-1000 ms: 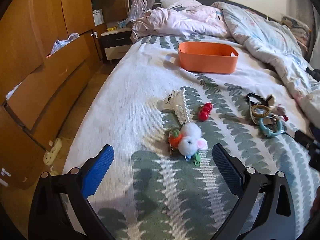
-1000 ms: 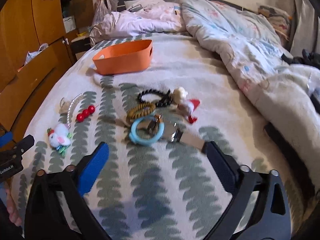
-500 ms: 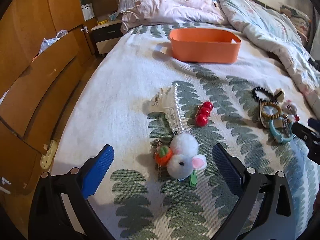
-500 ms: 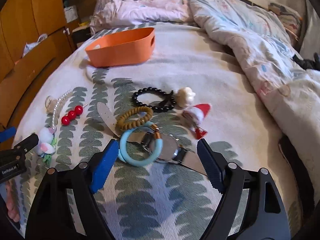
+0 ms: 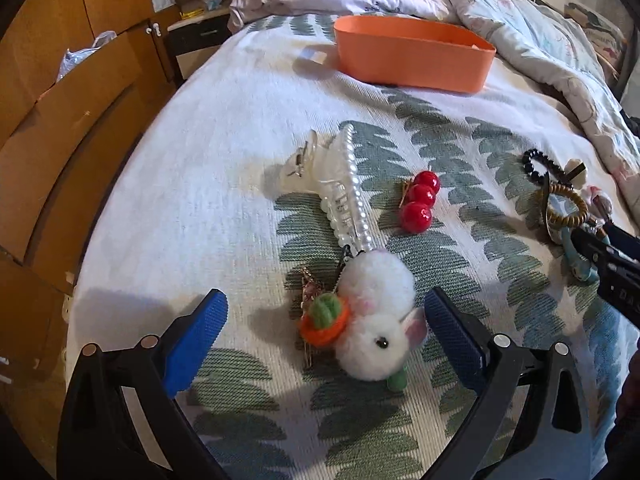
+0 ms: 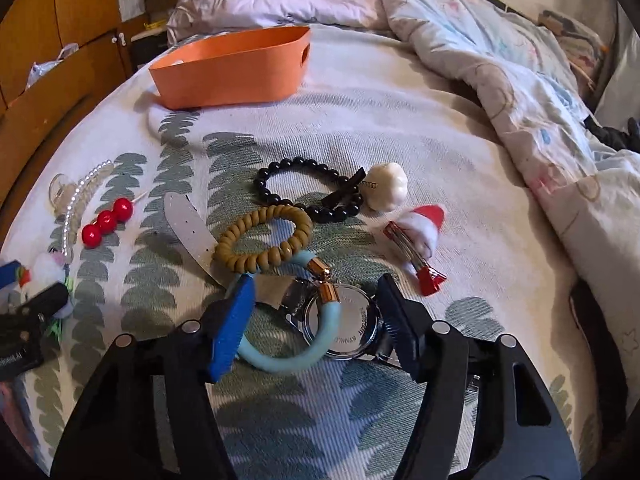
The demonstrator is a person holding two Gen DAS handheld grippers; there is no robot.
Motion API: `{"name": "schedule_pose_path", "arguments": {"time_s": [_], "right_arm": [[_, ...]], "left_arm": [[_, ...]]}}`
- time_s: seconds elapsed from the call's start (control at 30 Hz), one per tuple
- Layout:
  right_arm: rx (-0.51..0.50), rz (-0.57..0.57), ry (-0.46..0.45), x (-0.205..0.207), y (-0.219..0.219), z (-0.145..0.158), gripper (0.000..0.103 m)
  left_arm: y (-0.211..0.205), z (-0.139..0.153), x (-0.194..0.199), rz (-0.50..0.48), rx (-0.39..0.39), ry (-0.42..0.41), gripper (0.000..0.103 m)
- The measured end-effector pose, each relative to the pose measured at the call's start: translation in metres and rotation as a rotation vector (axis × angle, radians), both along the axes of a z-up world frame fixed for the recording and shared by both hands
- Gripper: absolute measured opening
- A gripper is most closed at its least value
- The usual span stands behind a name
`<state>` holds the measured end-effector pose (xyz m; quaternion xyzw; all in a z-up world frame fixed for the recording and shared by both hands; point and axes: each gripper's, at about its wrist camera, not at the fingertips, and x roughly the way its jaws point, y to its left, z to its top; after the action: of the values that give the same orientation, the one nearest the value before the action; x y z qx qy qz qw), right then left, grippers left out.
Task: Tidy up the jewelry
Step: 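Grasp the white bunny charm with the left tool while the right tool grasps the blue bangle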
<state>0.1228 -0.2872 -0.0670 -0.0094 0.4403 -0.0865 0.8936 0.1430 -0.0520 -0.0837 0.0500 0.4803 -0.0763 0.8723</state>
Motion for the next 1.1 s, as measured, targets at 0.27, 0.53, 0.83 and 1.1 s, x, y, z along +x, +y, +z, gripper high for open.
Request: {"name": "schedule_pose_path", "arguments": {"time_s": [0.27,0.53,0.83,1.1], "right_arm": [[-0.004,0.016,-0.006,-0.003,0.002,-0.002,0.061],[0.044,0.034,-0.023,-0.017,0.003,0.007,0.047],[0.104,0.043,-0.041,-0.023,-0.001,0.013,0.041],[0.141,0.057,-0.086,-0.035,-0.005,0.027,0.035]], "left_arm": [[0.002,-0.011,0.004,-0.022,-0.018,0.009,0.098],[0.005,-0.007,0.002,-0.048,-0.034,-0.013,0.083],[0.006,-0.003,-0.001,-0.077,-0.055,-0.023,0.047],[0.014,0.010,-0.003,-0.060,-0.073,-0.057,0.046]]}}
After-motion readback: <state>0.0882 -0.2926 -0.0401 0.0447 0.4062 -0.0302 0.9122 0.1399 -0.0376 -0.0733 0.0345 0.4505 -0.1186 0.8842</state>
